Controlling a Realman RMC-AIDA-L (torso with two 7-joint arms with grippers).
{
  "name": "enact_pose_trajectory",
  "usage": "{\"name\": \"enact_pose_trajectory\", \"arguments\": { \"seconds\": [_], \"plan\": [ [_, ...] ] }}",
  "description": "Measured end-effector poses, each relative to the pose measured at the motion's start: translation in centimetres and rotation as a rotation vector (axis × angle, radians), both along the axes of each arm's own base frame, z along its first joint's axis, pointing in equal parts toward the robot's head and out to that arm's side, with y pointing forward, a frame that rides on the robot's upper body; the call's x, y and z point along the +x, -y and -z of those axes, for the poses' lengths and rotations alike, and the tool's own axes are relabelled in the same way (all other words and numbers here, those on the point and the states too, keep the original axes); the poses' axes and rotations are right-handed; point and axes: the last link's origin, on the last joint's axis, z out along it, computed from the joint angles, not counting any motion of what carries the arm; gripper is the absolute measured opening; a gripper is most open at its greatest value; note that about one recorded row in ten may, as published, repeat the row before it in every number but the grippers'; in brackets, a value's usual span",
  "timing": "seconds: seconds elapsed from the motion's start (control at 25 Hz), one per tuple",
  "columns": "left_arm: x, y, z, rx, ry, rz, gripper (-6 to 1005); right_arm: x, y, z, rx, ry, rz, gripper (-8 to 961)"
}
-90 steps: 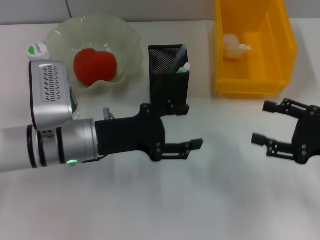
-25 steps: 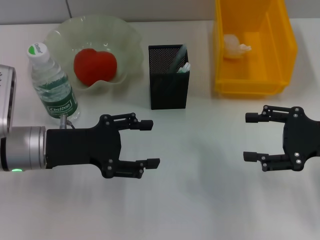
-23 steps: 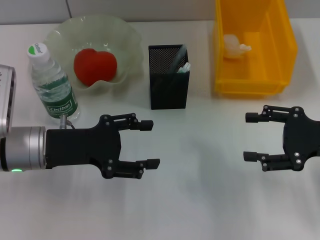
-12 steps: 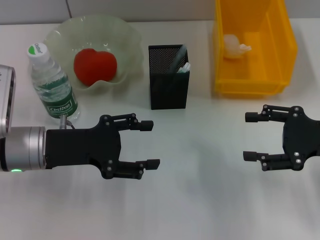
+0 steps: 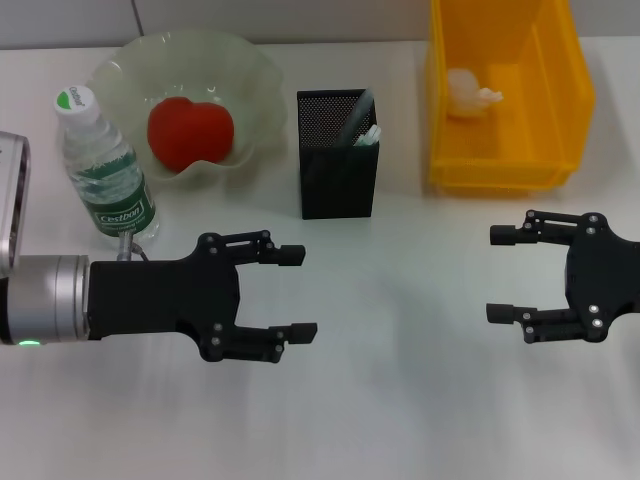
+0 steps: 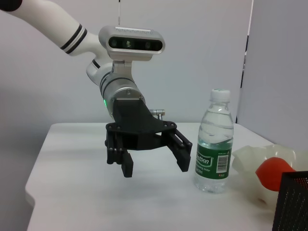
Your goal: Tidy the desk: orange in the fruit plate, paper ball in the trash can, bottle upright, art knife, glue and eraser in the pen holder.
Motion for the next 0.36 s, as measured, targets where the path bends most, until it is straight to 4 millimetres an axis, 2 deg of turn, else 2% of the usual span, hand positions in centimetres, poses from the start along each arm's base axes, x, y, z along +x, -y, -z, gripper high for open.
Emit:
{"name": "enact_pose_trajectory", "arguments": {
  "seconds": [0.36],
  "plan": [
    [-0.71, 0.62, -0.98, -0.019, 0.006, -0.007, 800, -0.11, 0.02, 0.07, -0.004, -0.004, -0.003, 791]
  ]
}}
